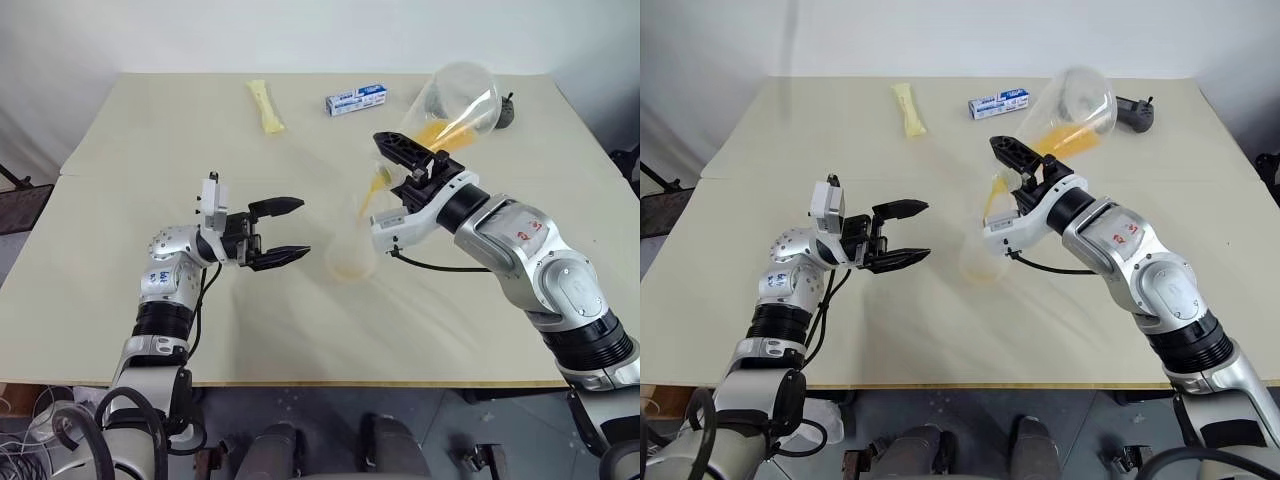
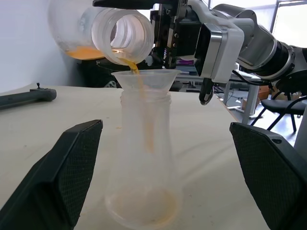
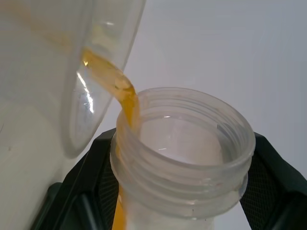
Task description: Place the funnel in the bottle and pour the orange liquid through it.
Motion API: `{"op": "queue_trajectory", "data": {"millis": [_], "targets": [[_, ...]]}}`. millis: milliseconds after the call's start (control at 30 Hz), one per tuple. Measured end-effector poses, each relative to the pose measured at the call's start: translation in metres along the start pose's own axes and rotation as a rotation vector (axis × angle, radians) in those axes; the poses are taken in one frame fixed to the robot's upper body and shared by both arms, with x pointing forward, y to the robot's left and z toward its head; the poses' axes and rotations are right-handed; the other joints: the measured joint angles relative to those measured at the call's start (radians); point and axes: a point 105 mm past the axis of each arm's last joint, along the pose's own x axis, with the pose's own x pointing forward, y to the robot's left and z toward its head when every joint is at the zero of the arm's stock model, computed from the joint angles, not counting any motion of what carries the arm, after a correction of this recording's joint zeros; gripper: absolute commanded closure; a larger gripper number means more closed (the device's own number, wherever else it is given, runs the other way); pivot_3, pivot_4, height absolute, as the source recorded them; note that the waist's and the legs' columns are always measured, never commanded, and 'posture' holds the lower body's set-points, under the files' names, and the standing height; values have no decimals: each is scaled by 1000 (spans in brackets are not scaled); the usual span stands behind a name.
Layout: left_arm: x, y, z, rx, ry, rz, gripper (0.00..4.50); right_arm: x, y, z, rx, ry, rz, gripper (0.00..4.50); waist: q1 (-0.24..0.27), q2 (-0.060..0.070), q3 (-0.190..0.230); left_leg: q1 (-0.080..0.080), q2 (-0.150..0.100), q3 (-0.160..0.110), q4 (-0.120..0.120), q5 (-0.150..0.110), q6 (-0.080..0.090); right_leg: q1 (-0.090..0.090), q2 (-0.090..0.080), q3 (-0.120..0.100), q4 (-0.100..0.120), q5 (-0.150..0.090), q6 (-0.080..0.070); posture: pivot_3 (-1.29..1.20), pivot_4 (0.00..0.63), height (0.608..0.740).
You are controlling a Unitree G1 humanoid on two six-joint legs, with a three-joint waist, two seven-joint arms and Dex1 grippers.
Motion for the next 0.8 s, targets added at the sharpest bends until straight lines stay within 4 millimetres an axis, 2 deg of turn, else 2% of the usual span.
{"op": "queue_trajectory", "data": {"millis": [800], "targets": [[2, 1, 2, 5, -5, -5, 0, 0, 6, 0, -99, -73, 12, 1698, 0, 0, 0, 0, 0, 0, 0, 0, 0, 0, 0, 0, 0, 0, 0, 0, 150, 740]]}}
